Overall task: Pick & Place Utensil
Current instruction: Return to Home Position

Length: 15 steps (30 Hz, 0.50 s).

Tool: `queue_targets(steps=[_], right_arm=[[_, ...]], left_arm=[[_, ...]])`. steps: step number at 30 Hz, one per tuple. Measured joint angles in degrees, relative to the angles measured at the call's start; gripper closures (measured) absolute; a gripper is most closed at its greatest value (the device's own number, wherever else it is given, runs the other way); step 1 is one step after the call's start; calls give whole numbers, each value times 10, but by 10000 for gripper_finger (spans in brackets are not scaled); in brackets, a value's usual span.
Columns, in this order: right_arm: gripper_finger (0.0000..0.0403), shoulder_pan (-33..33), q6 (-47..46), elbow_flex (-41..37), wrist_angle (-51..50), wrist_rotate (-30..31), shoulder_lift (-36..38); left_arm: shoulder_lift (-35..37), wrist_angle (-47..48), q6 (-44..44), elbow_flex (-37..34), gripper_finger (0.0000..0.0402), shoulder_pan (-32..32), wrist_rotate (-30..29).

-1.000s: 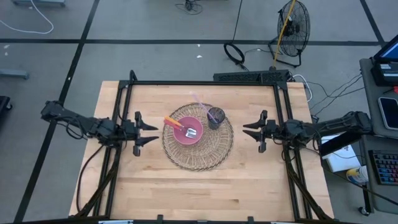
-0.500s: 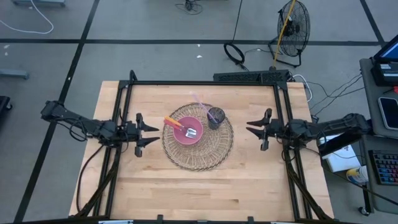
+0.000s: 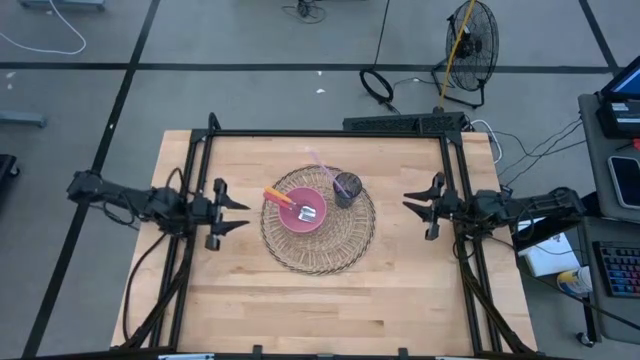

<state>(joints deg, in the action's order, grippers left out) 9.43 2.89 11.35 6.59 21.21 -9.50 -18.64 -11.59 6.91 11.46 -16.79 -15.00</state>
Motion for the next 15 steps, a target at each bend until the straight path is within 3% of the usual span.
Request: queue_targets(steps=[3, 15], right_arm=[[314, 0, 2, 0, 0, 0, 1], [314, 0, -1, 0, -18, 21, 1]], left_arm=[[13, 8, -1, 0, 231, 33, 47], [20, 55, -17, 0, 231, 121, 96]])
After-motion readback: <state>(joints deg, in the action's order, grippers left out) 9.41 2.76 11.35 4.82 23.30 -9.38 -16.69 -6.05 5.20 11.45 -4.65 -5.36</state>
